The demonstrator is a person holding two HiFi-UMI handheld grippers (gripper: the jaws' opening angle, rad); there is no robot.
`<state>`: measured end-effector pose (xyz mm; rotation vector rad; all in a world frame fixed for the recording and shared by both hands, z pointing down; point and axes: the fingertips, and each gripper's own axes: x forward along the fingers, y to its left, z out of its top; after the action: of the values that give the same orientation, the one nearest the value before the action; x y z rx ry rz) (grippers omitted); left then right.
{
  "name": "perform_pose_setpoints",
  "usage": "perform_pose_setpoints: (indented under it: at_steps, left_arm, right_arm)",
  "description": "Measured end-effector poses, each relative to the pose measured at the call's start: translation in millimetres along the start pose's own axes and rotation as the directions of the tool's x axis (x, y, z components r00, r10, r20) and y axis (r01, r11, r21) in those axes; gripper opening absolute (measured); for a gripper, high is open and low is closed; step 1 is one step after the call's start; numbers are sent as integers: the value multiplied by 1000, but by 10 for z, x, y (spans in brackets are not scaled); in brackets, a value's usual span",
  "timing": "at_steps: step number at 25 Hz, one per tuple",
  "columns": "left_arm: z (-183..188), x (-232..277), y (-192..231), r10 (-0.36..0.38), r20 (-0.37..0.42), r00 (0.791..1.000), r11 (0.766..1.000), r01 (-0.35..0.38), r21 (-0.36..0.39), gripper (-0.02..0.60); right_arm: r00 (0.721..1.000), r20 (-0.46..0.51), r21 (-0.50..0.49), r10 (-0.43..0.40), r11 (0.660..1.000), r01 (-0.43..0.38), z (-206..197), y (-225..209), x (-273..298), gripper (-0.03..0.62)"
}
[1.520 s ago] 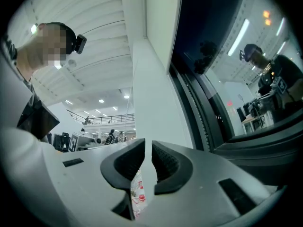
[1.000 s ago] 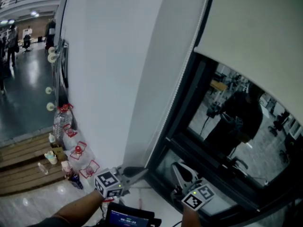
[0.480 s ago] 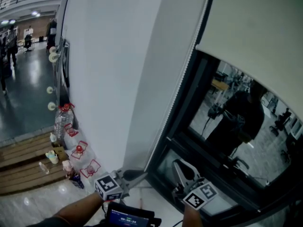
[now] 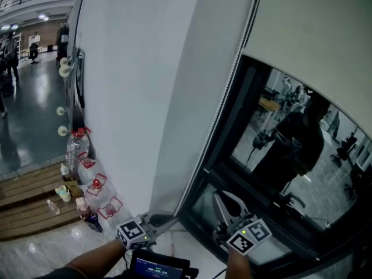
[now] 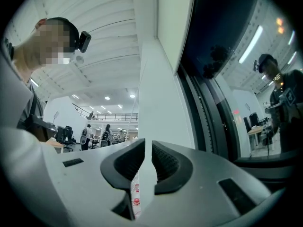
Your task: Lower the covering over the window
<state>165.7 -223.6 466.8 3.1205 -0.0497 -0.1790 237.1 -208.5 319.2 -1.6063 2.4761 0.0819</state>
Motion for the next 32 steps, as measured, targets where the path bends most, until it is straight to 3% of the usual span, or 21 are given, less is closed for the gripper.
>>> perform_pose_setpoints:
  at_steps: [8, 17, 25, 32]
  left_arm:
    - [-335, -39, 24, 3, -45, 999, 999, -5, -35, 8]
    - [-378, -61, 269, 57, -50, 997, 998, -58, -30, 8]
    - [-365, 21, 116, 25, -41, 999, 999, -27, -36, 8]
    - [-364, 78, 123, -7, -52, 999, 998, 4, -55, 8]
  right_arm:
    - [1000, 23, 1, 10, 1000, -10, 155, 10, 34, 52]
    - [999, 32, -49, -7, 999, 8, 386, -67, 155, 52]
    - [991, -9, -57, 135, 989, -135, 738, 156, 701, 89]
    - [984, 1, -52, 179, 983, -179, 989, 222, 1048, 89]
